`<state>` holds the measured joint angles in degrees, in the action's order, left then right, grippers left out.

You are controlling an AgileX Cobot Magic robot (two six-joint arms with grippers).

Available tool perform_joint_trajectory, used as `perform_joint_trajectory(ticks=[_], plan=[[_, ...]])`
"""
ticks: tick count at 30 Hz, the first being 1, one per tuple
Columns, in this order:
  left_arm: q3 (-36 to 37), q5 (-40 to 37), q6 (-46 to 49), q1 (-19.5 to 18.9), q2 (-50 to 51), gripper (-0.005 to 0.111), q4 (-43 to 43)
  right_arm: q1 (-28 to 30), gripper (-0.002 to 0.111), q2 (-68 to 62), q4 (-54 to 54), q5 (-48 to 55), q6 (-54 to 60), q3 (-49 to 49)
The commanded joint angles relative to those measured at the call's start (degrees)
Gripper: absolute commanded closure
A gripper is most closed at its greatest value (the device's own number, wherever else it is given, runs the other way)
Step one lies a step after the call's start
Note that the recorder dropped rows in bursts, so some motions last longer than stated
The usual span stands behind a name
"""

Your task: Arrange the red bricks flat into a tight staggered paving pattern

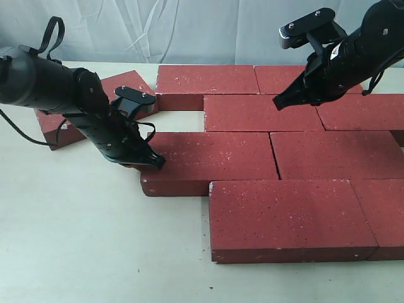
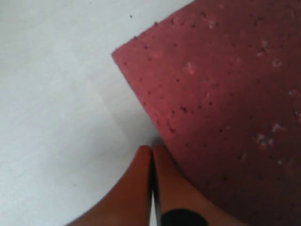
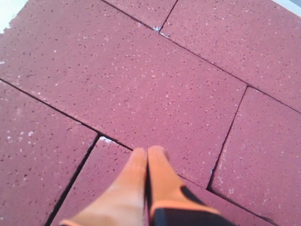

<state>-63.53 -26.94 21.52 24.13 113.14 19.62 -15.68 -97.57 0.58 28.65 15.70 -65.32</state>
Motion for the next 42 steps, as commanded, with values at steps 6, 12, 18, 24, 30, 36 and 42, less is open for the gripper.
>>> perform_joint_trajectory(ticks=[6, 12, 18, 24, 30, 36, 42], plan=[[-0.3, 2.7, 0.6, 2.3, 0.5, 0.107, 1.9, 0.3, 0.109, 0.0, 0.1, -0.6, 0.3, 0.1], [-0.3, 2.7, 0.4, 2.3, 0.5, 0.107, 0.1, 0.3, 0.109, 0.0, 0.1, -0.6, 0.3, 0.1], [-0.3, 1.2, 0.1, -0.3, -0.7, 0.107, -1.0, 0.3, 0.109, 0.0, 0.1, -0.8, 0.3, 0.1], [-0.3, -0.3, 0.1, -6.2, -1.6, 0.107, -1.4, 0.3, 0.109, 0.0, 0.1, -1.0, 0.3, 0.1], [-0.3, -4.8, 0.3, -11.0, -4.9, 0.107, -2.9, 0.0, 0.109, 0.0, 8.3, -3.1, 1.7, 0.1], [3.4, -2.2, 1.6, -15.4, -16.1, 0.107, -3.1, -4.1, 0.109, -1.4, 24.4, -4.5, 20.2, -0.7], [9.1, 9.5, 1.1, -26.4, -18.9, 0.107, -0.8, -9.2, 0.109, -11.5, 34.9, -0.8, 29.6, -14.0]])
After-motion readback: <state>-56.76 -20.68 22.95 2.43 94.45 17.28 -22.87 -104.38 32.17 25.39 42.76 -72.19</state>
